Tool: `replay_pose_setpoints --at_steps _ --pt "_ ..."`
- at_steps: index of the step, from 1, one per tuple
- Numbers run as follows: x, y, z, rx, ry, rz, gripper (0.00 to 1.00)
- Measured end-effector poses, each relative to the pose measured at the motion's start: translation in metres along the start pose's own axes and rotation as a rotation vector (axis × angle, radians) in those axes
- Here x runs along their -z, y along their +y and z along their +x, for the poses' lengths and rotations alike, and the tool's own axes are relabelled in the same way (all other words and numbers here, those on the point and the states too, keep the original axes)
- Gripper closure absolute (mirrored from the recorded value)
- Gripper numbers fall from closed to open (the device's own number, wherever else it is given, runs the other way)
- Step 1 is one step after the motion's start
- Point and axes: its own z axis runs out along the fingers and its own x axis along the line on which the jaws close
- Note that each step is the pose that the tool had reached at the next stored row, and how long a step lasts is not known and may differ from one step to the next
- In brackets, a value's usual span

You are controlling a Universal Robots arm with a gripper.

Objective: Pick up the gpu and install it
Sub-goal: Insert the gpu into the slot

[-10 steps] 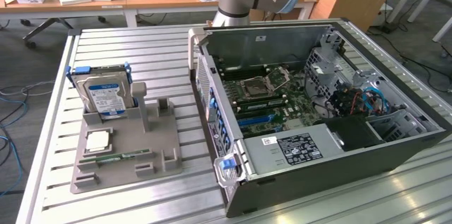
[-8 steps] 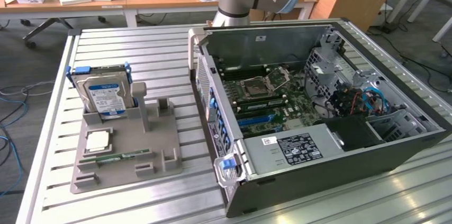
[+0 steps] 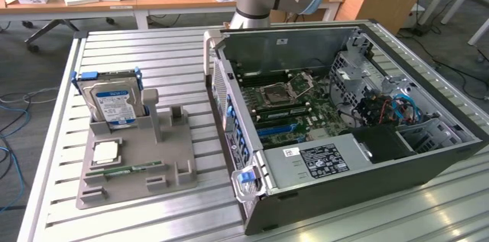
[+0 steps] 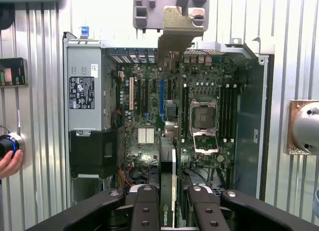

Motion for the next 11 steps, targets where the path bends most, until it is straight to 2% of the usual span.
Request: replay_pose_setpoints --at_steps 4,11 --pt "-0.0019 0.0 0.0 0.0 0.0 0.0 0.74" --pt "-0.014 0.0002 0.0 0.0 -0.0015 0.0 0.74"
